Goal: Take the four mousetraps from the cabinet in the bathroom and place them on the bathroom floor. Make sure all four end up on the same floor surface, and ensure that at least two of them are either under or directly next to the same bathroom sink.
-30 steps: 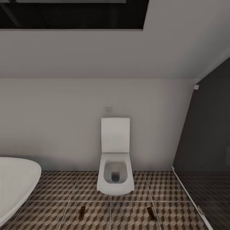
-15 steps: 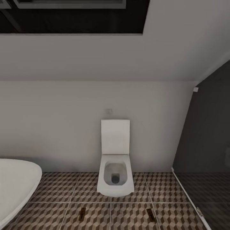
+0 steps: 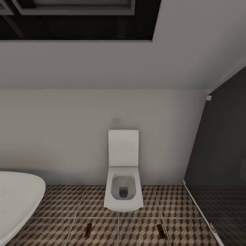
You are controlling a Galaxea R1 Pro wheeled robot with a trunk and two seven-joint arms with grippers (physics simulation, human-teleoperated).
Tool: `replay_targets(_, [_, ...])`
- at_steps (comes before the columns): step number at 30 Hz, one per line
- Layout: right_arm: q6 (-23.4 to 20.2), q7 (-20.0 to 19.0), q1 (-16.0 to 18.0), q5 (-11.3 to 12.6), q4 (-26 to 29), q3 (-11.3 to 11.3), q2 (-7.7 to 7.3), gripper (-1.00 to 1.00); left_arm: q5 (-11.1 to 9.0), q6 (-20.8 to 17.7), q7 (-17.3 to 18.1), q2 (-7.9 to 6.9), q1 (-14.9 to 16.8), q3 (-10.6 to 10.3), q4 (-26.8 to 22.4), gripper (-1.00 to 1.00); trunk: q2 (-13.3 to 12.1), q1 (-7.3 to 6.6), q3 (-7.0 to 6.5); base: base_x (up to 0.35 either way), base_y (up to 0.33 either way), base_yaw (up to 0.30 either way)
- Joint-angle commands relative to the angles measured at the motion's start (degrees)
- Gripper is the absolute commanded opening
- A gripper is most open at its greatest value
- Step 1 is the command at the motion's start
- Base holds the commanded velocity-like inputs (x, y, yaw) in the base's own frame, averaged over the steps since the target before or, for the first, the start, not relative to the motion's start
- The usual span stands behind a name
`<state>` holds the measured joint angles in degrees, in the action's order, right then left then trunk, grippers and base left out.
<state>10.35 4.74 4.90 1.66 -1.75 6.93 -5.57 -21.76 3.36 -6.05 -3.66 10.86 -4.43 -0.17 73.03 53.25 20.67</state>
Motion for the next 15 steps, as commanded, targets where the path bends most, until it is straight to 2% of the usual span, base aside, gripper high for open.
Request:
replay_targets(1, [0.3, 0.2, 0.1, 0.2, -0.2, 0.5, 0.05, 1.0, -0.4, 0.1, -0.1, 0.05, -0.1, -0.5, 0.0, 1.0, -0.4, -0.23, -0.12, 0.0, 0.0, 0.0])
replay_targets(15, [-0.1, 0.6, -0.1, 0.1, -0.1, 0.4, 0.36, 1.0, -0.1, 0.7, -0.4, 0.38, -0.4, -0.5, 0.0, 1.0, -0.8, -0.45, -0.3, 0.0, 0.0, 0.0])
